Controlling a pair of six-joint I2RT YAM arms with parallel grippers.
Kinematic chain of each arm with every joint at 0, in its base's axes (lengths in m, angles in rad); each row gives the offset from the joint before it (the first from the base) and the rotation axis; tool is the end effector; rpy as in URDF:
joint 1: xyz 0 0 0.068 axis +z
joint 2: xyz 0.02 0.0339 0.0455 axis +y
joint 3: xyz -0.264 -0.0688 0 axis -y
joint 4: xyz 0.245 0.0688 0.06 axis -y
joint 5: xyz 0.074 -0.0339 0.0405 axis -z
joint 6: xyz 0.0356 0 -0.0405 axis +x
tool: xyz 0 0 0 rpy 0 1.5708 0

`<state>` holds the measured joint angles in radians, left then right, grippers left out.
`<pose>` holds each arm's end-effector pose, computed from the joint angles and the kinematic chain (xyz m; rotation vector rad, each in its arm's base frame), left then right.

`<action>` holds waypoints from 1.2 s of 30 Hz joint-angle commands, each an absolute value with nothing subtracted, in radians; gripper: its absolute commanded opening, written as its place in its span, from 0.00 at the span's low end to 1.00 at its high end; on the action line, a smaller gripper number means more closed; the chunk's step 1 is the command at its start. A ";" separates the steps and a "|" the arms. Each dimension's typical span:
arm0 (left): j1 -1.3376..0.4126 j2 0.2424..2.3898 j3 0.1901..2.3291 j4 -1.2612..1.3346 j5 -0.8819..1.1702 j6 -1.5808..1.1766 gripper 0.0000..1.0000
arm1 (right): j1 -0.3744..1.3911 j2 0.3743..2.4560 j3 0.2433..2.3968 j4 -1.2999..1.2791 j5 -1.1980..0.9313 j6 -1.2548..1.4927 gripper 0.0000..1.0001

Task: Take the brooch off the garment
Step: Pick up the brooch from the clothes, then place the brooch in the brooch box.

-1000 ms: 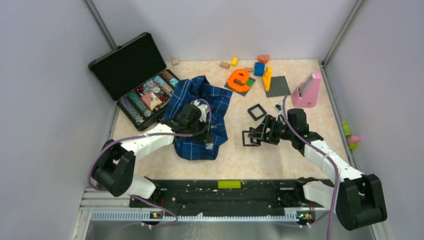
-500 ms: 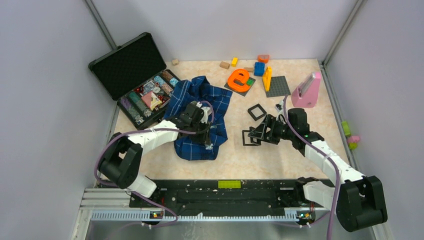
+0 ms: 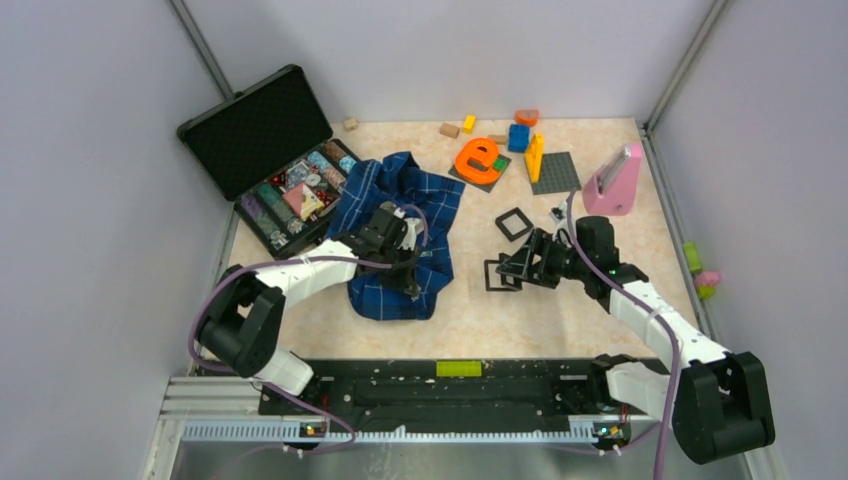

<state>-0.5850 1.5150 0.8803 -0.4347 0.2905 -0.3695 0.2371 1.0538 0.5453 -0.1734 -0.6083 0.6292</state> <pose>0.2362 -0.1687 0.1853 0.3979 2.7213 -0.6804 0.2021 0.0698 0.2111 0.1125 2.3579 1.1318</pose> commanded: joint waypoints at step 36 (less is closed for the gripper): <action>-0.689 1.779 0.779 0.819 0.748 -1.049 0.00 | 0.223 1.092 0.487 -0.040 -0.479 0.646 0.53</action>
<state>-0.6834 1.7271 0.7856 0.5579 0.7471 -0.9634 0.2302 1.1084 0.4969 -0.0738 -0.5117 0.6395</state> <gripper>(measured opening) 0.008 0.696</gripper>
